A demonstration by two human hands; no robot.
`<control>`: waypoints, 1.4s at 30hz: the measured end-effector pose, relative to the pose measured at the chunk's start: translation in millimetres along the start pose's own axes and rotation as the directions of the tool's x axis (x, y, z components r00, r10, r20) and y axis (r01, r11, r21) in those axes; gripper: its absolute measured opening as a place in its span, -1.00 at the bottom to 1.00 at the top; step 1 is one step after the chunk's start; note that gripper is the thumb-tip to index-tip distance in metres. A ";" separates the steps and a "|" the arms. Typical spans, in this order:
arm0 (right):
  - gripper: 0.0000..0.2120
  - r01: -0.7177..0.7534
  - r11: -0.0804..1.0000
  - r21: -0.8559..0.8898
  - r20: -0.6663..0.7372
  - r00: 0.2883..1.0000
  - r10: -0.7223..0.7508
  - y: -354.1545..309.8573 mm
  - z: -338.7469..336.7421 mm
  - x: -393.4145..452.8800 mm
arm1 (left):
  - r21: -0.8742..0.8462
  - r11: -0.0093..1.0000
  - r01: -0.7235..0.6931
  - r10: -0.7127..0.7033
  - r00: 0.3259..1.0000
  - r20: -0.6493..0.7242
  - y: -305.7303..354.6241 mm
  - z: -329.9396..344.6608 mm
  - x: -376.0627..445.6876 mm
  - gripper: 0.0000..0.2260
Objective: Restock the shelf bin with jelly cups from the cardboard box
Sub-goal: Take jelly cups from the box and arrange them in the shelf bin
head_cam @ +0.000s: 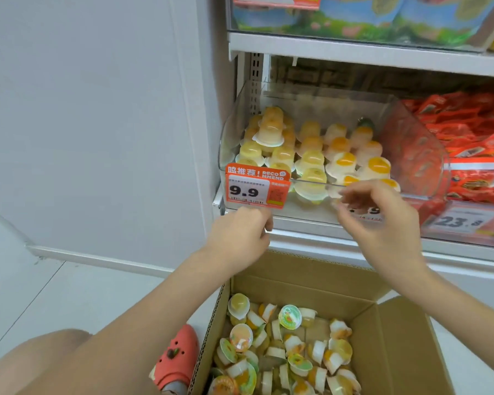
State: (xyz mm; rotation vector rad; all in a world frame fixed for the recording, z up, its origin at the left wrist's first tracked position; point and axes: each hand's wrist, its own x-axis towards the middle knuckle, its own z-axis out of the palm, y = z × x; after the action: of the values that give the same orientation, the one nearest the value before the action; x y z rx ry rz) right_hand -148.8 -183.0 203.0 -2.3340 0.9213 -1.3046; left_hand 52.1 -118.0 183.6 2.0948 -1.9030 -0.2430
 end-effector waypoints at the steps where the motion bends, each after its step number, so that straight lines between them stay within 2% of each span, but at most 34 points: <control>1: -0.81 -0.036 0.999 0.002 0.043 0.998 0.036 6.3 -1.0 -22.9 | -0.001 0.999 -0.046 0.046 0.998 0.035 3.0 13.2 -5.2 -0.86; 3: -0.79 -0.145 0.989 -0.031 0.216 0.965 0.148 26.5 4.5 -66.1 | 0.010 0.991 -0.135 0.131 0.975 0.180 2.9 45.2 -16.0 -0.85; 4: -0.80 -0.201 0.976 -0.082 0.323 0.921 0.217 41.5 10.0 -87.7 | 0.021 0.987 -0.160 0.147 0.948 0.283 0.0 62.9 -22.4 -0.83; 6: -0.83 -0.267 0.939 -0.217 0.494 0.800 0.342 75.8 22.3 -127.1 | 0.076 0.981 -0.177 0.121 0.876 0.466 -11.5 98.9 -32.6 -0.79; 8: -0.80 -0.295 0.888 -0.354 0.609 0.648 0.458 108.5 32.6 -160.0 | 0.139 0.971 -0.193 0.078 0.809 0.582 -23.2 133.9 -40.3 -0.76; 11: -0.68 -0.304 0.795 -0.524 0.695 0.386 0.606 141.1 45.3 -197.7 | 0.186 0.967 -0.175 -0.006 0.713 0.701 -34.8 180.0 -47.3 -0.72; 13: -0.62 -0.263 0.759 -0.596 0.721 0.241 0.650 153.8 52.8 -216.2 | 0.208 0.960 -0.189 -0.034 0.656 0.754 -39.8 206.5 -50.7 -0.73; 14: -0.61 -0.246 0.750 -0.614 0.729 0.187 0.658 159.5 56.3 -224.1 | 0.214 0.957 -0.194 -0.045 0.630 0.775 -43.1 218.1 -52.6 -0.72; 16: -0.63 -0.256 0.739 -0.623 0.736 0.127 0.665 170.5 62.2 -237.0 | 0.224 0.952 -0.210 -0.067 0.569 0.820 -49.7 239.1 -56.3 -0.63; 18: -0.65 -0.330 0.744 -0.581 0.760 0.109 0.641 180.1 68.4 -246.9 | 0.244 0.919 -0.311 -0.058 0.505 0.861 -56.5 257.6 -60.4 -0.56; 21: -0.62 -0.432 0.776 -0.460 0.817 0.136 0.560 183.9 78.6 -257.4 | 0.253 0.866 -0.431 -0.042 0.443 0.896 -62.3 274.8 -61.2 -0.51; 23: -0.55 -0.373 0.837 -0.400 0.878 0.106 0.467 178.9 85.0 -263.3 | 0.244 0.835 -0.493 -0.025 0.410 0.912 -63.1 277.5 -57.3 -0.50; 25: -0.45 -0.251 0.903 -0.350 0.931 0.014 0.365 169.7 91.2 -269.4 | 0.245 0.780 -0.576 -0.003 0.387 0.922 -63.5 279.8 -53.1 -0.54; 27: -0.32 -0.150 0.929 -0.339 0.941 -0.057 0.334 159.5 96.9 -276.7 | 0.250 0.729 -0.638 0.022 0.386 0.922 -63.6 282.1 -51.3 -0.58; 30: -0.33 -0.077 0.923 -0.377 0.926 -0.044 0.374 146.2 105.5 -286.0 | 0.243 0.732 -0.636 0.042 0.399 0.916 -64.1 280.8 -51.8 -0.60; 32: -0.41 -0.058 0.915 -0.399 0.917 -0.036 0.397 141.5 108.7 -287.2 | 0.227 0.814 -0.535 0.026 0.423 0.906 -67.8 276.8 -53.9 -0.59; 33: -0.44 -0.052 0.912 -0.406 0.914 -0.024 0.405 140.9 109.1 -286.5 | 0.213 0.878 -0.428 0.001 0.447 0.895 -69.9 272.8 -54.9 -0.56; 35: -0.51 -0.045 0.905 -0.424 0.903 0.053 0.426 142.9 108.2 -282.0 | 0.166 0.981 -0.102 -0.088 0.529 0.844 -69.9 262.2 -53.6 -0.51; 37: -0.58 -0.043 0.893 -0.449 0.873 0.191 0.448 150.0 106.9 -275.4 | 0.061 0.963 0.263 -0.222 0.643 0.733 -63.1 250.8 -48.7 -0.56; 38: -0.59 -0.042 0.884 -0.465 0.853 0.245 0.460 155.3 106.2 -271.7 | -0.032 0.883 0.468 -0.322 0.654 0.685 -58.5 245.6 -45.0 -0.63; 39: -0.58 -0.039 0.871 -0.491 0.833 0.272 0.482 161.1 105.8 -268.2 | -0.153 0.712 0.685 -0.422 0.592 0.687 -54.9 241.5 -41.3 -0.69; 40: -0.56 -0.048 0.849 -0.525 0.812 0.270 0.517 166.6 105.7 -265.9 | -0.262 0.426 0.866 -0.471 0.460 0.753 -50.1 236.6 -37.5 -0.74; 41: -0.54 -0.069 0.824 -0.562 0.791 0.245 0.560 170.9 106.4 -264.5 | -0.303 0.104 0.947 -0.438 0.317 0.841 -47.2 232.3 -34.8 -0.76; 42: -0.53 -0.094 0.800 -0.593 0.774 0.210 0.598 173.9 108.4 -263.9 | -0.304 -0.167 0.938 -0.362 0.229 0.904 -45.7 227.8 -33.6 -0.77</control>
State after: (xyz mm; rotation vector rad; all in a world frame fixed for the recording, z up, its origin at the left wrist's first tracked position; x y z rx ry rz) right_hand -223.6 -140.6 -119.9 -2.2908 1.1974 0.6621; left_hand 18.1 -105.4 -48.3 1.8958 0.0607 -1.8615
